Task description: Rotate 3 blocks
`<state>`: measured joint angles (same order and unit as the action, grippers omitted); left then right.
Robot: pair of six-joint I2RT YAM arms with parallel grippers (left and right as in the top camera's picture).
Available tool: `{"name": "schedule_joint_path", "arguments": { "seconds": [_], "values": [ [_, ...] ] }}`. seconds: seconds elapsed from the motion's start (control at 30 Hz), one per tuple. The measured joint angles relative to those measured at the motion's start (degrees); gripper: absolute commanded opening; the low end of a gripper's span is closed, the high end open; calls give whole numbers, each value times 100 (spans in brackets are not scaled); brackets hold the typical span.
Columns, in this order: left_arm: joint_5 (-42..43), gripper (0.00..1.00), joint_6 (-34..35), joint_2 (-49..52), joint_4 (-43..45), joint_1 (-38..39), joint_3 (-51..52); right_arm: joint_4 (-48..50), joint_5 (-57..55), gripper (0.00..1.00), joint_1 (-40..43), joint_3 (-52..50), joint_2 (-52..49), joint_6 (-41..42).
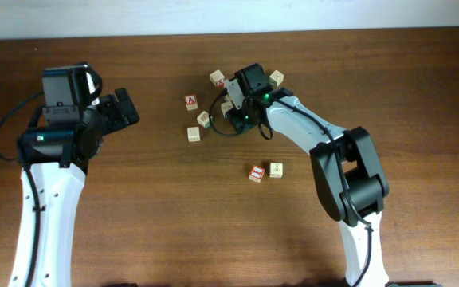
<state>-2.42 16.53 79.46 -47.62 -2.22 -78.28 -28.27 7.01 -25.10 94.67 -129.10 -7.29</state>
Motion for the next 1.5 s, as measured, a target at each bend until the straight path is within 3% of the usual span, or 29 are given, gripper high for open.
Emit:
{"name": "schedule_joint_path", "arguments": {
  "seconds": [0.07, 0.33, 0.47, 0.57, 0.73, 0.9, 0.97, 1.03, 1.3, 1.5],
  "values": [
    [0, 99, 2, 0, 0, 0, 0, -17, 46, 33, 0, 0, -13, 20],
    [0, 99, 0, 0, -2, 0, 0, -553, 79, 30, -4, 9, 179, 815],
    [0, 99, 2, 4, 0, 0, -4, -1897, 109, 28, -203, 7, 1246, 1493],
    [0, 99, 2, 7, -2, 0, -4, -2850, 94, 21, -734, 109, 1869, 2293],
    [0, 99, 2, 7, 2, -4, -4, -1873, -557, 21, -1497, -1344, 1692, 3891],
    [0, 99, 2, 7, 0, -4, -4, -1209, -1368, 22, -1480, -1985, 1683, 4771],
    [0, 99, 0, 7, 0, -4, -4, -1172, -1499, 35, -1480, -1987, 1683, 4872],
    [0, 99, 0, 7, 0, -4, -4, -1180, -1554, 39, -1480, -1987, 1683, 4964],
    [0, 99, 0, 7, 0, -4, -4, -1298, -1386, 42, -1480, -1987, 1683, 4972],
    [0, 99, 2, 7, 0, -4, -4, -1364, -1084, 41, -1480, -1598, 2033, 4166]
  ]
}}
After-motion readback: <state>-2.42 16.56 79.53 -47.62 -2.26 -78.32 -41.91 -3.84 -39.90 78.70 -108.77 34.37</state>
